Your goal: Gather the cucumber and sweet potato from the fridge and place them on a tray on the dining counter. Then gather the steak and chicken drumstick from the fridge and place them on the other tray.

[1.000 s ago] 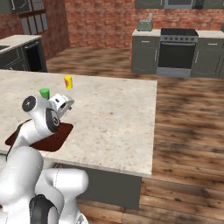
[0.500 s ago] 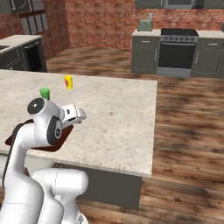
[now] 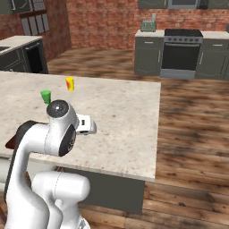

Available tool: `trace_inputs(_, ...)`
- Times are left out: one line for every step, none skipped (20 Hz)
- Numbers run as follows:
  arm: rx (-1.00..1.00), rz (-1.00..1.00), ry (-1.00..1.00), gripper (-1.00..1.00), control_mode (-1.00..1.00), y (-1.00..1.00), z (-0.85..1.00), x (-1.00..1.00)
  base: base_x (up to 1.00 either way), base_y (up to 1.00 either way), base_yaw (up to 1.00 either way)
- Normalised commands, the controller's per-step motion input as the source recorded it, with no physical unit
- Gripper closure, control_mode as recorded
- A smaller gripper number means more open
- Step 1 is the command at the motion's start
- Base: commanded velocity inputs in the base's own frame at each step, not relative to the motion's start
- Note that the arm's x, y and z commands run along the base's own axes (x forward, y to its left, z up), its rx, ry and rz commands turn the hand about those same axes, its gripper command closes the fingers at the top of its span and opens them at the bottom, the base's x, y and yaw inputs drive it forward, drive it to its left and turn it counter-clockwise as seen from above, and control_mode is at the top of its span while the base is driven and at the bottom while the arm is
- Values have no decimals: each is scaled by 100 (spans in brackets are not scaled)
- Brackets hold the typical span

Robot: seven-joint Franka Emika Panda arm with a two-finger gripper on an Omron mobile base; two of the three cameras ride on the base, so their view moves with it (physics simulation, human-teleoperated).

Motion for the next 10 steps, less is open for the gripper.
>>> trace_inputs(3,-18,1,-100,-100,0,0,-20,0,0,0)
trace_inputs(0,-15,0,-100,-100,0,0,-17,0,0,0)
trace_inputs(1,-14,0,-100,-100,0,0,-19,0,0,0)
trace_inputs(1,-12,0,-100,-100,0,0,-16,0,0,0)
trace_inputs(2,-10,0,-100,-100,0,0,-12,0,0,0)
trace_inputs(8,-8,0,-100,-100,-7,0,-14,0,0,0)
trace_inputs(13,-7,-2,-100,-100,-22,0,-20,0,0,0)
trace_inputs(13,-4,-1,-100,-100,-19,0,-16,0,0,0)
trace_inputs(12,-3,-1,-100,-100,-15,0,-15,0,0,0)
trace_inputs(10,-3,-1,-100,-100,-11,0,-15,0,0,0)
